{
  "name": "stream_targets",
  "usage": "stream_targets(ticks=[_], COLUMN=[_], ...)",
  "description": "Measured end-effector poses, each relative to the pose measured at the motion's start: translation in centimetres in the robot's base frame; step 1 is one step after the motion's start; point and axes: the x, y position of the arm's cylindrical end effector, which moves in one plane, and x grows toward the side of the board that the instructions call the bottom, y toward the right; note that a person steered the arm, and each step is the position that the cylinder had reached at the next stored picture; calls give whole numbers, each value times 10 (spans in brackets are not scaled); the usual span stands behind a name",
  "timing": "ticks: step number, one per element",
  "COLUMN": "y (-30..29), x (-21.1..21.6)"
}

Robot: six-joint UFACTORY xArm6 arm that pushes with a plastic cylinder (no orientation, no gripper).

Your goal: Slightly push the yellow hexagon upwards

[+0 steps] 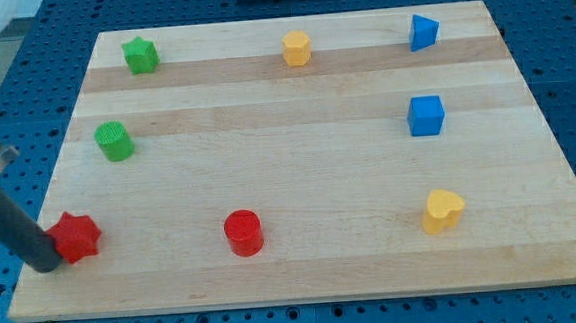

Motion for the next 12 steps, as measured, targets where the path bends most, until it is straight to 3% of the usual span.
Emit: stream_targets(ticks=[1, 2, 3, 4, 6, 8, 9, 11, 12], y=[0, 34, 94, 107, 187, 261, 260, 265, 308], x=[14, 30, 11, -62, -167, -234, -269, -295, -300])
